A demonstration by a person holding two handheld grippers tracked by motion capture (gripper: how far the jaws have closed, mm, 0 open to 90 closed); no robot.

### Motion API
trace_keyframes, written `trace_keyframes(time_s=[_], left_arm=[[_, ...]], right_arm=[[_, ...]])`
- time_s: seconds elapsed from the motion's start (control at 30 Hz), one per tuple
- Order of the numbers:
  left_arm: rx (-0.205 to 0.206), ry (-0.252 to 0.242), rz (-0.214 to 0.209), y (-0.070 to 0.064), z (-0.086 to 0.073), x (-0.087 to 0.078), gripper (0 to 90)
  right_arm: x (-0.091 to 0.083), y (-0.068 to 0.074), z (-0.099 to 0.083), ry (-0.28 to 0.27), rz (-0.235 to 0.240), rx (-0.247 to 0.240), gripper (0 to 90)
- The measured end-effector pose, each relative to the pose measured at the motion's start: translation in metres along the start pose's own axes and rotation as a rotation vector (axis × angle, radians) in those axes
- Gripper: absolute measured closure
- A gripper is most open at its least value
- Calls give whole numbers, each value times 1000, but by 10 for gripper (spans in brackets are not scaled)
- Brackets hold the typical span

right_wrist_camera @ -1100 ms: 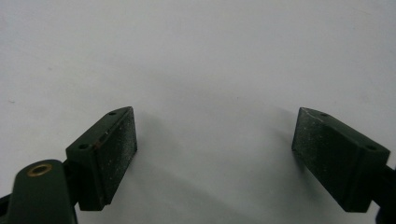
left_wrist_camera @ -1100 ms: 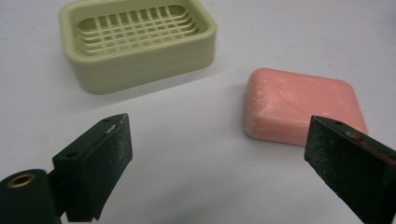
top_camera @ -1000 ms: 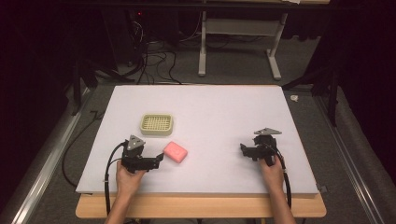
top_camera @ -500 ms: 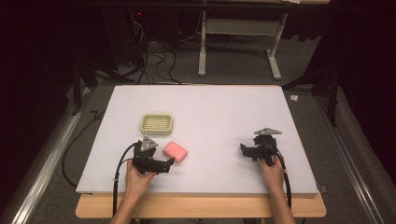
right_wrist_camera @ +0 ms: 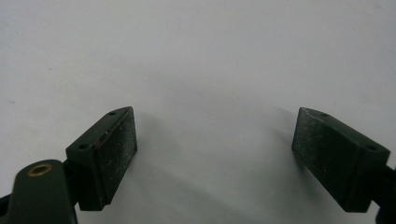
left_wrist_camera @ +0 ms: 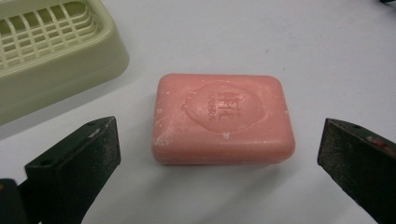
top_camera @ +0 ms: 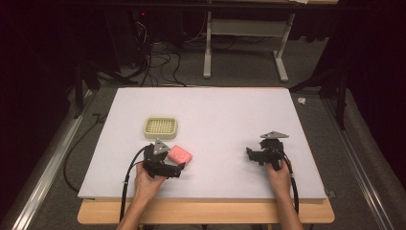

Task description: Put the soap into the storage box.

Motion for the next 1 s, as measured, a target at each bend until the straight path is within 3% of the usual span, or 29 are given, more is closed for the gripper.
trace_keyframes(time_s=[0.77, 1.0], left_arm=[[3, 78, 25, 2, -3, 30, 4], [12, 75, 47, 3, -3, 32, 61]], right_arm=[[0, 0, 0, 0, 0, 0, 145], [0, 0, 0, -1, 0, -2, 145]])
Point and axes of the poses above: each handheld gripper's, and its own axes: x roughly forward along the jaws, z roughly out of its top, y roughly to its left, the point moved 8 cm from there along x, roughly forward along the jaws, and after that the axes turned 9 degrees about -z, right-handed, at the moved point
